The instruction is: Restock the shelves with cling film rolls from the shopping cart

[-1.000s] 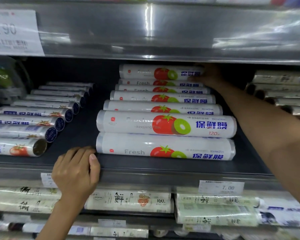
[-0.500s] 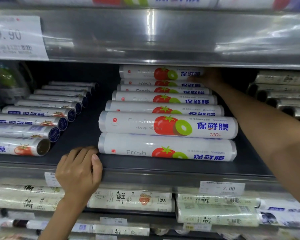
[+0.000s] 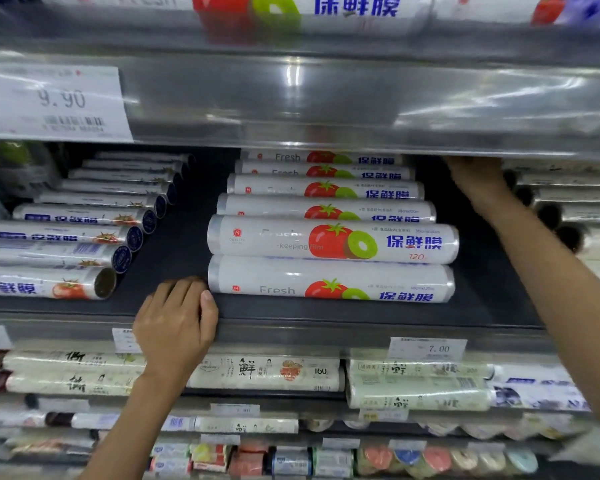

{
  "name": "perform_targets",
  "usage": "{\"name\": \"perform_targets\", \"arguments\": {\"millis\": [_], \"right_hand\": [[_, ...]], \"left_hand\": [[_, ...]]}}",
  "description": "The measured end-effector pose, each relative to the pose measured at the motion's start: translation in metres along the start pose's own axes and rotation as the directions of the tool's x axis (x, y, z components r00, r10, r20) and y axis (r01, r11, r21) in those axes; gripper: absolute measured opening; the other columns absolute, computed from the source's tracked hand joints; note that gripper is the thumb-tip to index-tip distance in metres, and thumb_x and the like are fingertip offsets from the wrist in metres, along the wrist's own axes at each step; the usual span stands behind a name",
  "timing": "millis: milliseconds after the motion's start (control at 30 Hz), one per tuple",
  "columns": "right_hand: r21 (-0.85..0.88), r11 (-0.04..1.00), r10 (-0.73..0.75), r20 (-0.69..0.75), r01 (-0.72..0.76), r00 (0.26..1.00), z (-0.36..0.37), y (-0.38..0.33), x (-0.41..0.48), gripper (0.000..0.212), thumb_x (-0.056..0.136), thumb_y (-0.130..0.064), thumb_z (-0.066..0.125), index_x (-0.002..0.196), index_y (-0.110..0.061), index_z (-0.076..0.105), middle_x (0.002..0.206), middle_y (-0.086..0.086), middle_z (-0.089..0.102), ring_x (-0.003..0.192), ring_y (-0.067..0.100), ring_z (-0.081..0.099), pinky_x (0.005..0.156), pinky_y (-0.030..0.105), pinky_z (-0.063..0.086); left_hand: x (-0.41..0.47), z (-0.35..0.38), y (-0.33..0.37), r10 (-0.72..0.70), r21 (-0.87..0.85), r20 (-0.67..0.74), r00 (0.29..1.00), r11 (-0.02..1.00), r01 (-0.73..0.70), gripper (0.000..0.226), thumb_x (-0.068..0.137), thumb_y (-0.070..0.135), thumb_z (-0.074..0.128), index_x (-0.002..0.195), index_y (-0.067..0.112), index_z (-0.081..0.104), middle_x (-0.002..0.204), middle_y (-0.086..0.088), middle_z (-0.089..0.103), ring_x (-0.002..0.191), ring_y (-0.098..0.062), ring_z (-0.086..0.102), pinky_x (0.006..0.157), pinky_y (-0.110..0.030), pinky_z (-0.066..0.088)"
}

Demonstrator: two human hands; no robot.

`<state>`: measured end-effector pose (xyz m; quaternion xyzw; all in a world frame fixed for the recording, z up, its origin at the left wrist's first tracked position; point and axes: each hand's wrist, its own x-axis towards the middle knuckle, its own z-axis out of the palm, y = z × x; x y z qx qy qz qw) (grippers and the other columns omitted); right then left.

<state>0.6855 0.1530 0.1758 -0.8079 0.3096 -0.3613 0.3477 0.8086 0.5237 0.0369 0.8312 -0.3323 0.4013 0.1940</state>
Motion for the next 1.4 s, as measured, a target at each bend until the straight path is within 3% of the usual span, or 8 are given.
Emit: {"name": "perform_targets", "arguments": {"millis": [133,267,433,567,767,967,1267,1400], "right_hand": [[0.167,0.975,0.153,-0.029,-0.146,0.988,-0.016,0.035,-0.097,0.023,0.094,-0.032,0.049,0.109,-0.023,0.064,0.114,-0.001,0.062,0.109,0.016,0.057,0.098,0.033,0.042],[0.174,0.968,0.186,-0.022,-0.180,0.982,0.002,0.030,-0.158,0.030,0.100,-0.030,0.043,0.119,-0.015,0.060,0.110,-0.003,0.063,0.098,0.012,0.057,0.077,0.018,0.040],[0.101,0.984,0.153,-0.067,-0.145,0.986,0.017,0.024,-0.167,0.018,0.099,-0.022,0.045,0.102,-0.014,0.061,0.076,-0.009,0.061,0.068,0.008,0.055,0.059,0.010,0.038],[0.045,0.993,0.113,-0.085,-0.109,0.990,0.017,0.020,-0.168,0.024,0.099,-0.020,0.046,0.115,-0.009,0.060,0.083,-0.006,0.062,0.069,-0.011,0.057,0.058,0.002,0.036],[0.004,0.994,0.106,-0.074,-0.106,0.992,0.014,0.020,-0.166,0.024,0.098,-0.022,0.048,0.112,-0.007,0.062,0.070,-0.018,0.055,0.064,-0.011,0.055,0.057,0.004,0.037],[0.037,0.994,0.109,-0.053,-0.107,0.993,0.013,0.021,-0.166,0.027,0.098,-0.023,0.048,0.119,-0.009,0.060,0.079,-0.019,0.057,0.070,-0.017,0.054,0.061,0.002,0.038],[0.075,0.985,0.160,-0.047,-0.157,0.986,0.003,0.021,-0.169,0.029,0.096,-0.023,0.051,0.121,-0.009,0.060,0.100,-0.001,0.064,0.084,0.008,0.058,0.072,0.013,0.045],[0.122,0.976,0.185,-0.047,-0.178,0.982,-0.009,0.015,-0.178,0.026,0.093,-0.011,0.056,0.118,-0.006,0.061,0.103,-0.001,0.063,0.088,0.005,0.059,0.071,-0.002,0.040]], "left_hand": [[0.021,-0.024,0.015,-0.329,-0.292,0.254,0.909,0.870,0.397,0.052,0.097,0.038,0.022,0.115,0.009,0.061,0.102,-0.014,0.067,0.089,-0.032,0.060,0.068,-0.034,0.041],[0.037,-0.020,0.028,-0.290,-0.467,0.395,0.871,0.754,0.463,0.064,0.093,0.059,0.014,0.144,0.026,0.033,0.134,-0.006,0.054,0.116,-0.029,0.053,0.087,-0.041,0.045],[0.036,-0.016,0.034,-0.272,-0.422,0.400,0.875,0.793,0.439,0.051,0.101,0.042,0.024,0.144,0.016,0.031,0.130,-0.012,0.054,0.113,-0.034,0.053,0.077,-0.036,0.038],[0.036,-0.017,0.034,-0.278,-0.403,0.401,0.873,0.802,0.440,0.049,0.099,0.035,0.027,0.143,0.012,0.033,0.128,-0.013,0.054,0.110,-0.034,0.054,0.078,-0.041,0.042],[0.035,-0.015,0.033,-0.269,-0.402,0.404,0.875,0.806,0.433,0.049,0.099,0.033,0.030,0.141,0.009,0.035,0.121,-0.016,0.057,0.102,-0.036,0.057,0.071,-0.039,0.042],[0.035,-0.016,0.033,-0.285,-0.403,0.417,0.863,0.794,0.456,0.048,0.099,0.030,0.032,0.141,0.007,0.036,0.125,-0.017,0.056,0.106,-0.038,0.056,0.074,-0.040,0.043],[0.034,-0.022,0.025,-0.271,-0.486,0.446,0.853,0.727,0.485,0.039,0.099,0.019,0.042,0.135,0.003,0.043,0.125,-0.015,0.056,0.108,-0.028,0.054,0.083,-0.030,0.039],[0.036,-0.035,0.024,-0.268,-0.438,0.467,0.843,0.758,0.484,0.039,0.097,0.016,0.047,0.134,0.004,0.044,0.126,-0.016,0.056,0.110,-0.032,0.055,0.083,-0.037,0.044]]}}
